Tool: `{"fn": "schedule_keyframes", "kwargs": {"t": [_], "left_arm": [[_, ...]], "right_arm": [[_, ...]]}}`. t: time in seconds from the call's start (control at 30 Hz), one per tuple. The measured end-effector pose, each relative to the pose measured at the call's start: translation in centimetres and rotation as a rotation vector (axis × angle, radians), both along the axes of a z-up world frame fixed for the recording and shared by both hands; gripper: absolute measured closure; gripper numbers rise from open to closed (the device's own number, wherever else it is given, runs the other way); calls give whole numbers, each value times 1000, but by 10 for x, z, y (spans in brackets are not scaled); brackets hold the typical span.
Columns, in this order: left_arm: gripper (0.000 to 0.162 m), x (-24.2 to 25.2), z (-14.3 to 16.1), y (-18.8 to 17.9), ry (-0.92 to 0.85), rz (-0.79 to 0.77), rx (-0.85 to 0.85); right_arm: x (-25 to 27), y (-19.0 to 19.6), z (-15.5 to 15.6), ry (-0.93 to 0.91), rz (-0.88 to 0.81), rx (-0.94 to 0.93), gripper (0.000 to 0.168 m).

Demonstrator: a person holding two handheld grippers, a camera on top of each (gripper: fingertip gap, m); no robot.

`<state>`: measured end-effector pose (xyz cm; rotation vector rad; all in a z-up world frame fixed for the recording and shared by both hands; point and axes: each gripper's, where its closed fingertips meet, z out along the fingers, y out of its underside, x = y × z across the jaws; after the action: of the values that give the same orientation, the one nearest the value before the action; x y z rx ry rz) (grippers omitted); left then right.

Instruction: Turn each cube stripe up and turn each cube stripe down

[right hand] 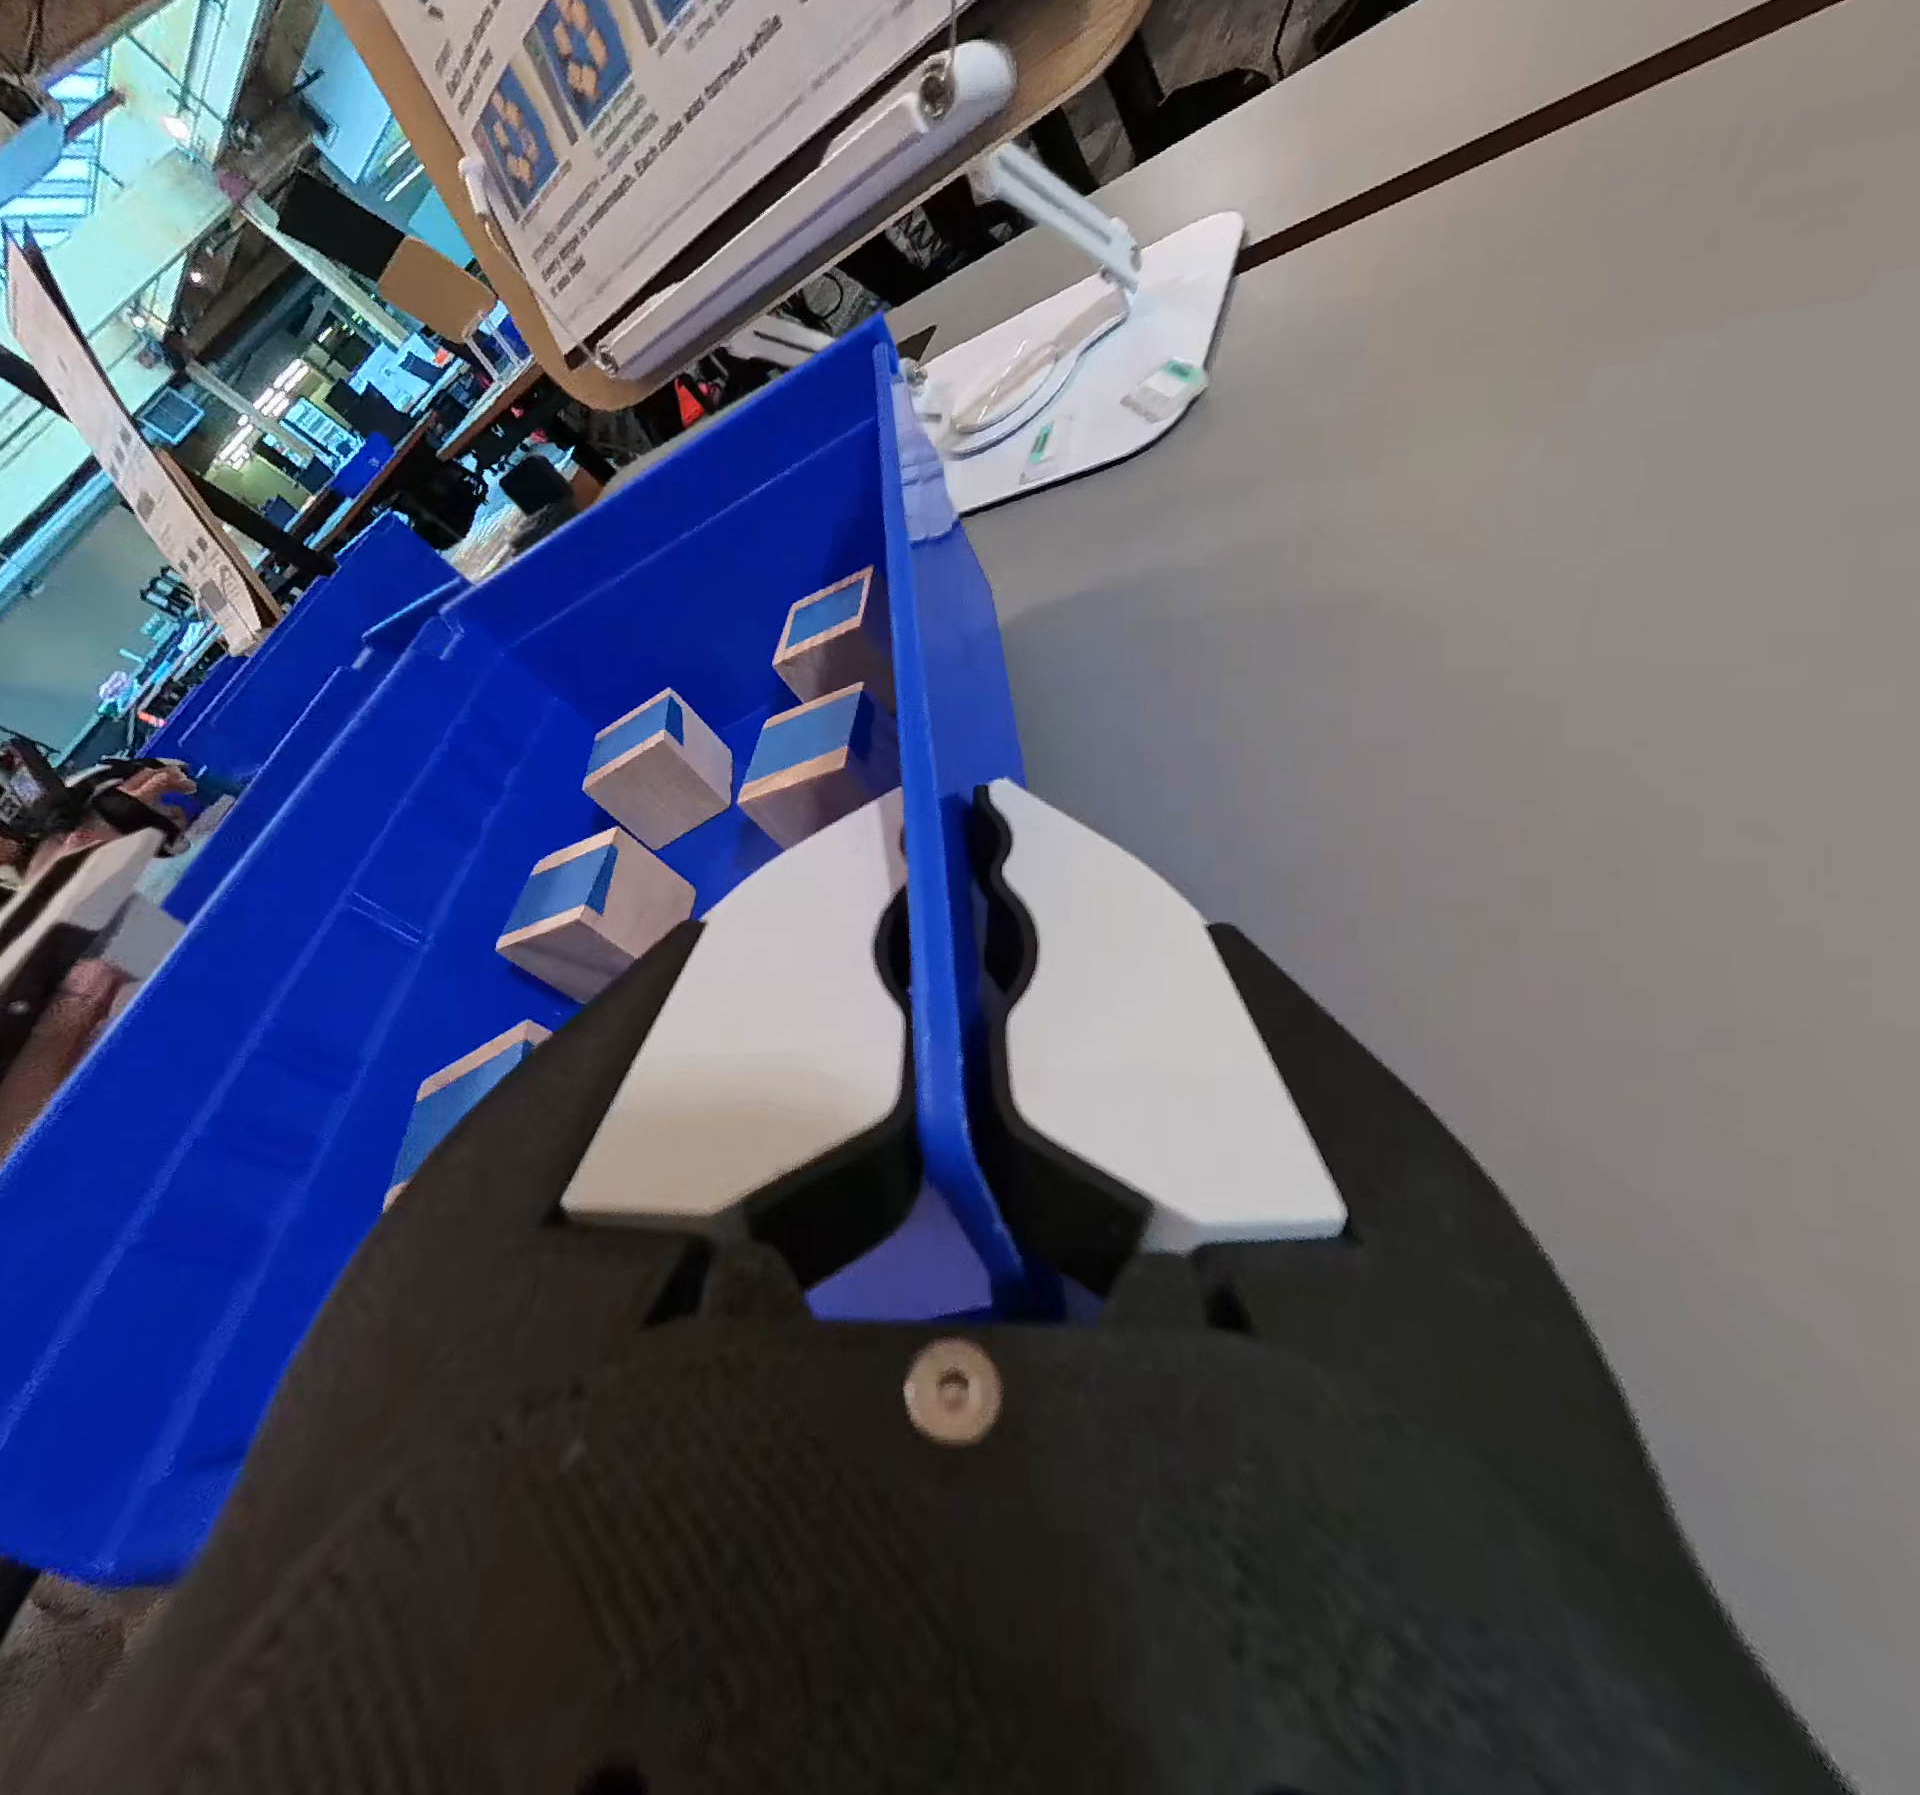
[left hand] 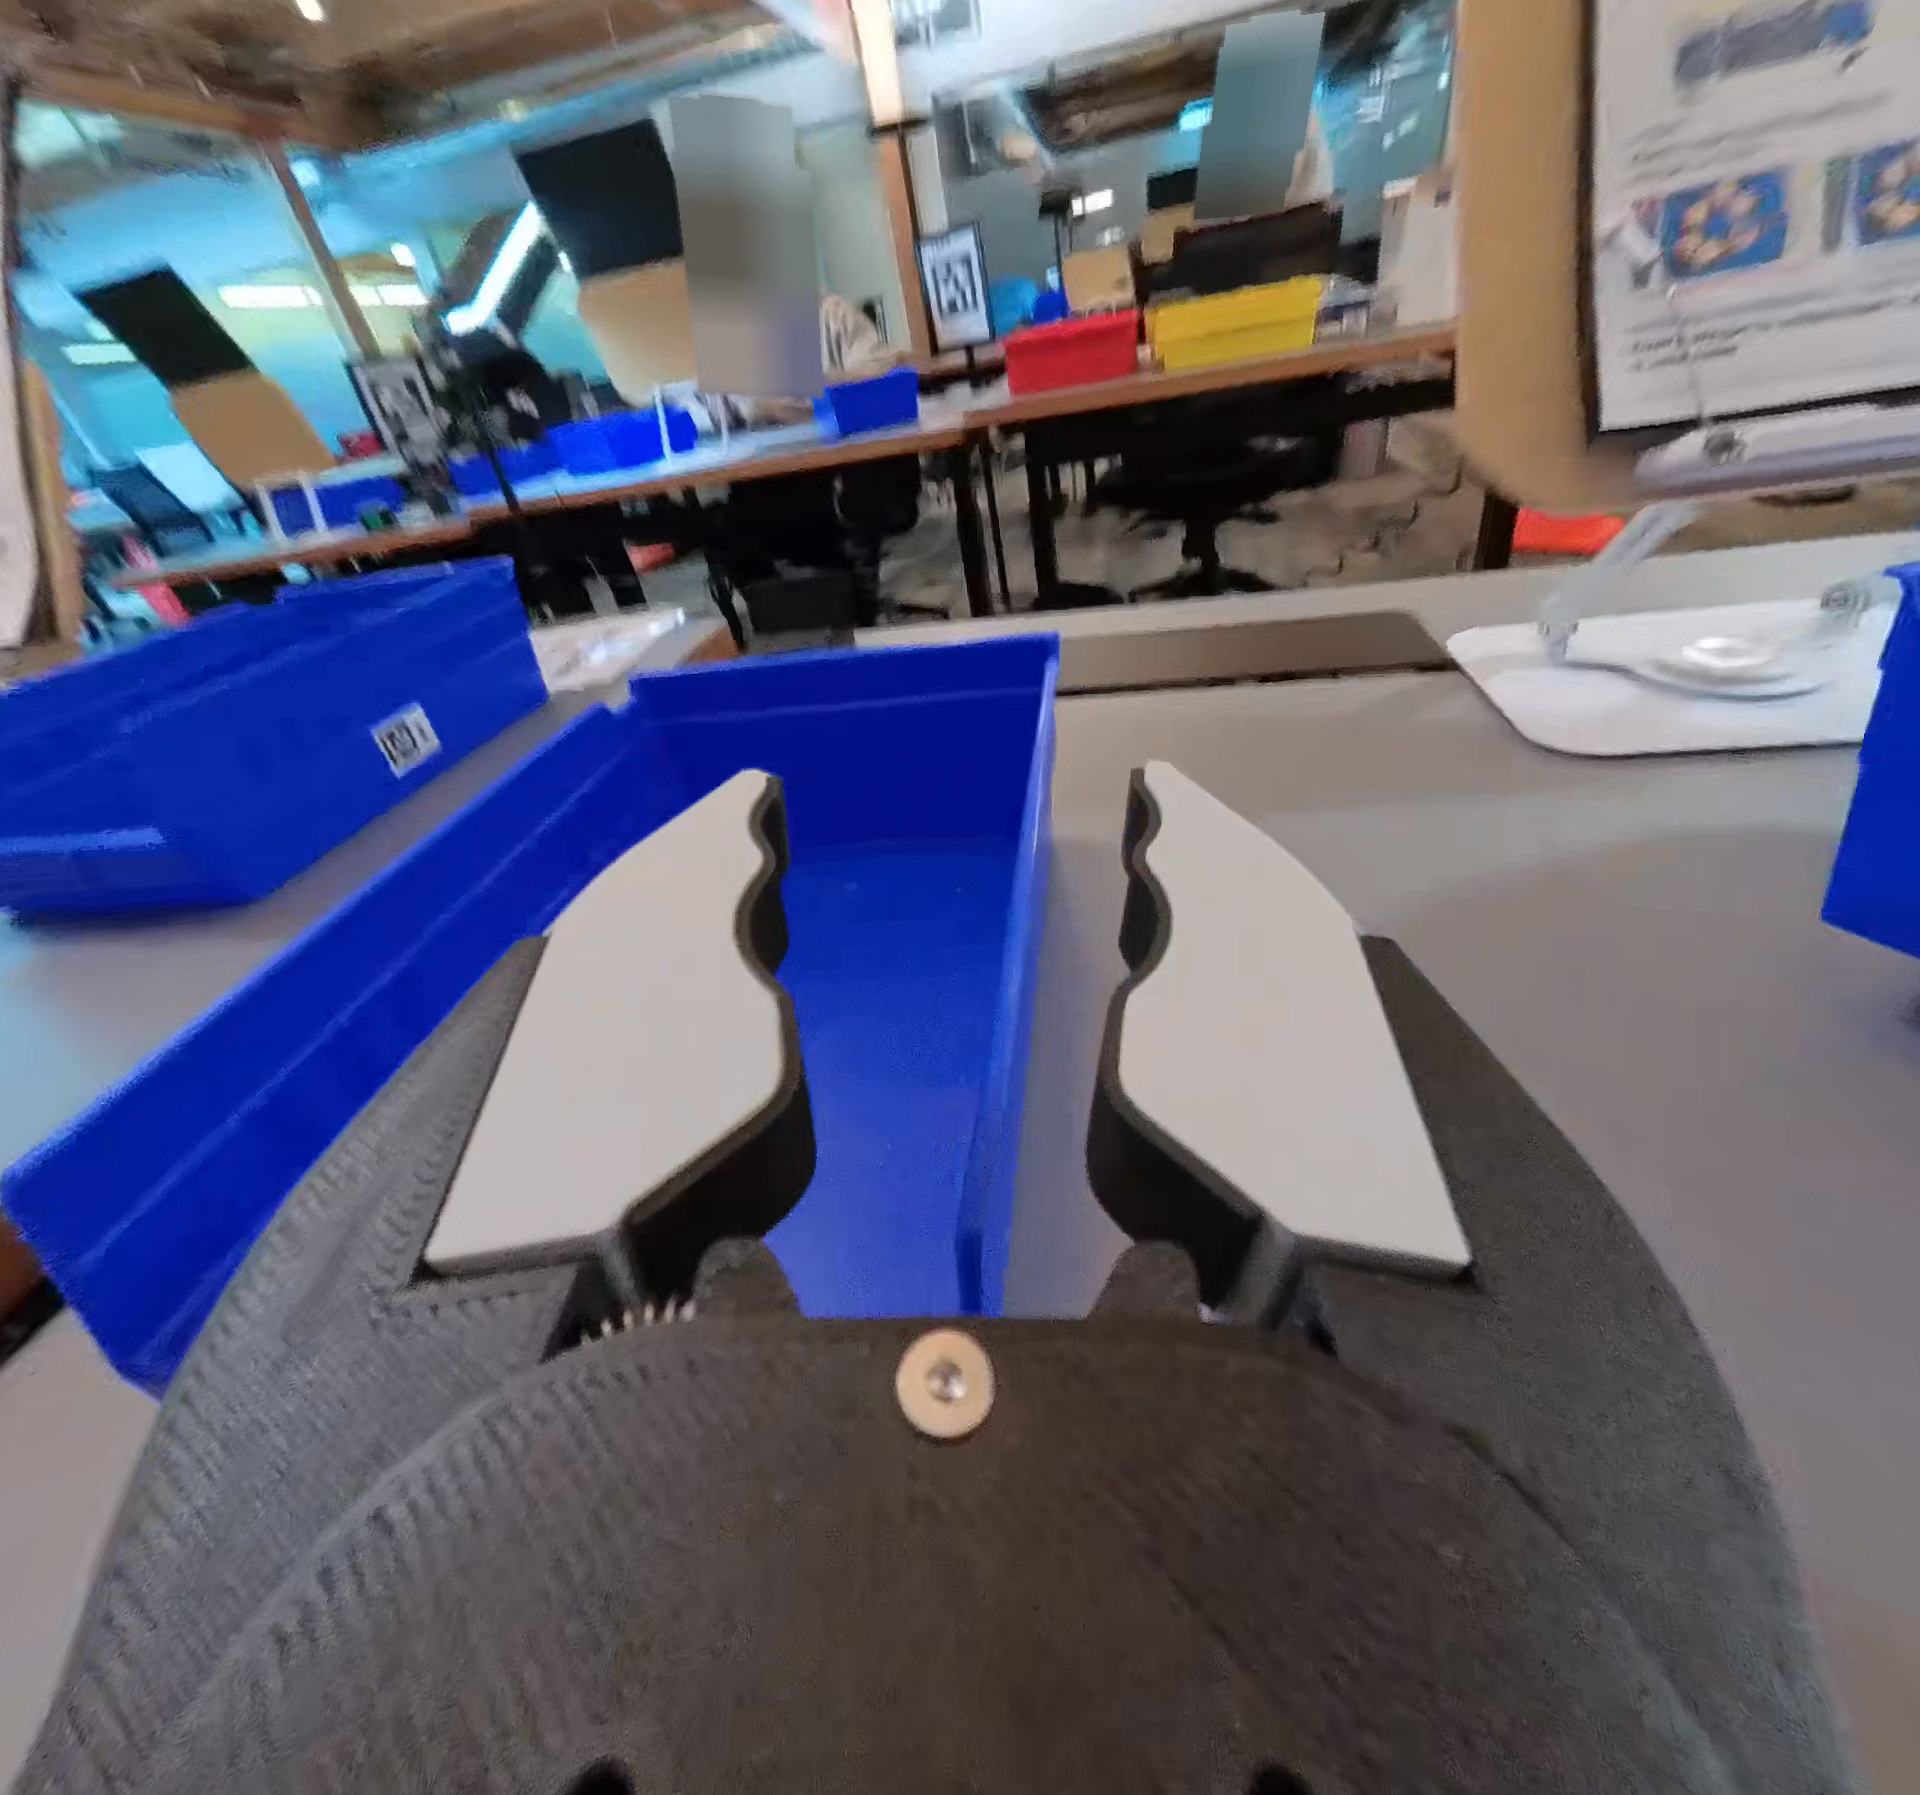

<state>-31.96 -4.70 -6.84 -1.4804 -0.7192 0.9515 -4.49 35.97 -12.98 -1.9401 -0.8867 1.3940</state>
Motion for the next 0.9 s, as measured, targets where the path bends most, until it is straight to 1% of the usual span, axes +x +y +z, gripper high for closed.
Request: {"fn": "schedule_keyframes", "kwargs": {"t": [0.13,0.2,0.27,0.3,0.33,0.37,0.4,0.43,0.47,0.53,0.57,0.67,0.73,0.9], "left_arm": [[81,-14,-39,8,-209,-39,-13],[76,-20,-57,12,-280,-50,-47],[78,-24,-72,14,-333,-45,-106],[85,-26,-80,13,-360,-37,-143],[95,-27,-89,13,-390,-33,-190],[113,-28,-98,11,-419,-22,-239],[127,-29,-104,10,-433,-19,-281],[137,-28,-105,11,-427,-33,-304],[154,-26,-103,14,-415,-53,-319],[155,-27,-95,15,-402,-59,-312],[155,-27,-86,15,-383,-71,-282],[152,-26,-50,7,-297,-75,-226],[153,-23,-31,-1,-296,-72,-132],[153,-18,0,-23,-234,-39,-147]], "right_arm": [[-4,-9,2,9,18,15,163],[-5,-13,3,5,24,36,163],[-7,-16,3,1,22,52,163],[-7,-17,3,0,19,59,163],[-7,-18,3,-1,16,66,163],[-7,-19,4,-3,14,73,163],[-8,-20,4,-3,14,79,163],[-8,-21,4,-5,14,87,163],[-8,-23,4,-7,15,96,163],[-10,-26,5,-9,16,111,163],[-11,-28,5,-9,15,114,163],[-19,-36,4,-2,13,106,163],[-29,-43,2,5,14,99,163],[-74,-75,-1,29,3,70,163]]}}
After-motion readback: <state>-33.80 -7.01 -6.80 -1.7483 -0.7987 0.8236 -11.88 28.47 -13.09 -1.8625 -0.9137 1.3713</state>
